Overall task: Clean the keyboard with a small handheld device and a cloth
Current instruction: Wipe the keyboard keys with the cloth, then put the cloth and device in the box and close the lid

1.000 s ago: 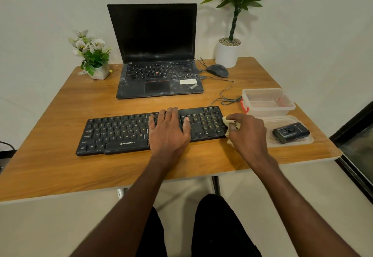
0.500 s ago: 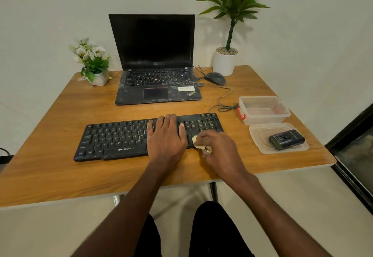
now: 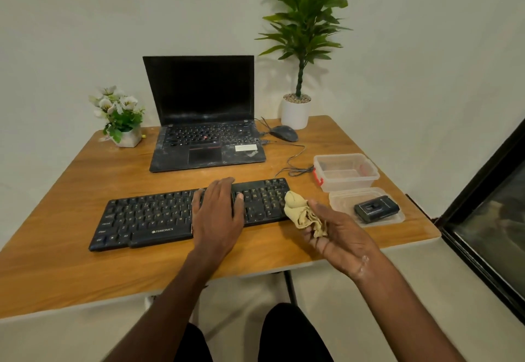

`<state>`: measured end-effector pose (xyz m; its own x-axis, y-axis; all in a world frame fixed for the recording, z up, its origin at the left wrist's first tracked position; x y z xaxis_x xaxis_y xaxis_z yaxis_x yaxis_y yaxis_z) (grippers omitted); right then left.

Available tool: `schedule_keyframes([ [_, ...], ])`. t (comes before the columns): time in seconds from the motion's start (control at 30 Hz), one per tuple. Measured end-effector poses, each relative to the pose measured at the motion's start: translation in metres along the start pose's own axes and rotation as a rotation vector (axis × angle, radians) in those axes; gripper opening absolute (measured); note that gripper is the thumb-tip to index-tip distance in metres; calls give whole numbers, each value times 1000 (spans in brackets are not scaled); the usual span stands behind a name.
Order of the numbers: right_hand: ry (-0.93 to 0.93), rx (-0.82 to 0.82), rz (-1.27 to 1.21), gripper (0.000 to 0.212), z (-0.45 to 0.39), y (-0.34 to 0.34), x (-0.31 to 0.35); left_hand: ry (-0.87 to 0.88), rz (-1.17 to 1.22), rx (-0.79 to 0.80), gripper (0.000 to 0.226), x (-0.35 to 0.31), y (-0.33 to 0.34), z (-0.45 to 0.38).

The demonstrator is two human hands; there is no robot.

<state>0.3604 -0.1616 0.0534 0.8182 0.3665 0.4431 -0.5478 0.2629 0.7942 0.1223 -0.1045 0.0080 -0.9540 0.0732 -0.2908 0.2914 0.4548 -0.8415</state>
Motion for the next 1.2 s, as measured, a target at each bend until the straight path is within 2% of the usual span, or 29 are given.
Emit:
schedule_keyframes([
  [0.1, -12, 46, 110, 52, 3, 2, 4, -1, 103, -35, 39, -21, -8, 13],
  [0.2, -67, 75, 152, 49, 3, 4, 19, 36, 220, 33, 40, -49, -6, 27],
  [0.3, -282, -65, 312, 42, 5, 0, 47, 77, 223, 61, 42, -65, 0, 34],
  [0.4, -628, -313, 772, 37, 4, -14, 80, 117, 179, 78, 41, -71, 6, 35],
  [0.47, -793, -393, 1056, 33, 0, -22, 95, 168, 129, 97, 41, -73, 10, 35],
  [0.6, -905, -439, 1600, 28, -13, -30, 94, 199, 98, 106, 42, -71, 15, 36],
  [0.67, -885, -470, 1930, 28, -17, -34, 88, 172, 121, 93, 41, -68, 13, 37],
  [0.7, -848, -474, 2016, 30, -18, -34, 85, 151, 137, 81, 40, -67, 12, 37],
  [0.8, -823, -427, 2044, 42, -15, -24, 76, 104, 191, 50, 37, -65, 8, 37],
  [0.87, -930, -347, 1982, 44, -10, -13, 65, 88, 217, 35, 35, -62, 3, 38],
  [0.97, -1055, -131, 1764, 39, -6, 7, 38, 54, 236, -27, 32, -50, -9, 39],
  [1.07, -947, -11, 1618, 34, -13, 30, 5, -19, 196, -107, 31, -19, -26, 35],
  [1.2, -751, -18, 1666, 45, -36, 44, -23, -224, -17, -119, 44, 35, -46, 34],
])
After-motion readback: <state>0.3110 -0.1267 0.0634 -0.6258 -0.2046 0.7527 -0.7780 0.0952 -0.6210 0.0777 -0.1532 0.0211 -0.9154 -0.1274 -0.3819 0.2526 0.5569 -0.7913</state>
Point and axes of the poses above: each hand's wrist, its own z-axis away from the middle knuckle, its own y-axis out of the palm, x = y × z, the point moved 2 cm from there along -z, towards the middle knuckle, and after that the axes turned 12 degrees about -z, right-handed, at the moved point
